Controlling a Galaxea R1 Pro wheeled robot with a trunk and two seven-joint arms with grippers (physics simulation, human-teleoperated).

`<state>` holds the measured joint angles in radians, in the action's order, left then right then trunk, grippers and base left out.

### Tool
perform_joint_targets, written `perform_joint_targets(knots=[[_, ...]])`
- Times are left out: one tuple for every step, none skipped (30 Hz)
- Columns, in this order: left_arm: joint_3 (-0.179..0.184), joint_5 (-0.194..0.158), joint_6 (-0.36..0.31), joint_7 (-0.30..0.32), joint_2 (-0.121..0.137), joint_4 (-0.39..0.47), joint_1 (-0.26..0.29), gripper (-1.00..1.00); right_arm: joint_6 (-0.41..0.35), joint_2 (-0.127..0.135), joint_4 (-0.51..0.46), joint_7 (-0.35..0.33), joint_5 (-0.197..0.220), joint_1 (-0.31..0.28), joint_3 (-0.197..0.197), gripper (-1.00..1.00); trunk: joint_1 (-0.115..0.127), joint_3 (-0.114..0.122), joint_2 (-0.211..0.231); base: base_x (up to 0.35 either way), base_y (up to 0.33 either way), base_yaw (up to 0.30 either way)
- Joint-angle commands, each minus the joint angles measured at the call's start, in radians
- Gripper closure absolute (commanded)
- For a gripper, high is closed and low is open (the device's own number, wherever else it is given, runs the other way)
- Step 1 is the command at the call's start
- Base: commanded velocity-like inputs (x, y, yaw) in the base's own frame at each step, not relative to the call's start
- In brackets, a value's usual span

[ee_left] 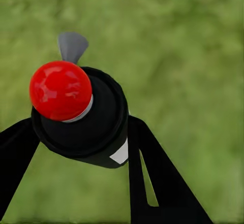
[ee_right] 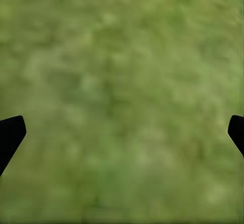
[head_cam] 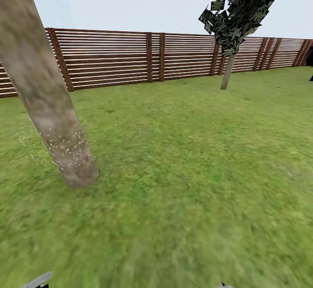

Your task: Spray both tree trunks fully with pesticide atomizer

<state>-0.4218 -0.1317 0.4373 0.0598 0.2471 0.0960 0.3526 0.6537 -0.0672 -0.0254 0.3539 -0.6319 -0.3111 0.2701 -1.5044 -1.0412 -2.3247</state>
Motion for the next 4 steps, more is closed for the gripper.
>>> perform_joint_targets(knots=[[0.002,-0.011,0.003,0.006,0.000,-0.003,-0.002,1.00,0.001,0.000,0.001,0.007,-0.010,0.000,0.006,-1.00,0.000,-0.001,0.000,0.000,0.000,0.000],[0.002,-0.011,0.003,0.006,0.000,-0.003,-0.004,1.00,0.001,0.000,0.001,0.007,-0.011,0.000,0.006,-1.00,0.000,-0.001,0.000,0.000,0.000,0.000],[0.002,-0.012,0.003,0.006,-0.001,-0.008,-0.005,1.00,0.001,-0.002,0.001,0.007,-0.010,0.000,0.005,-1.00,0.000,-0.001,0.000,0.000,0.000,0.000],[0.003,-0.012,0.003,0.005,-0.001,-0.015,-0.005,1.00,0.001,-0.003,0.001,0.007,-0.010,0.000,0.005,-1.00,0.000,-0.001,0.000,0.000,0.000,0.000]])
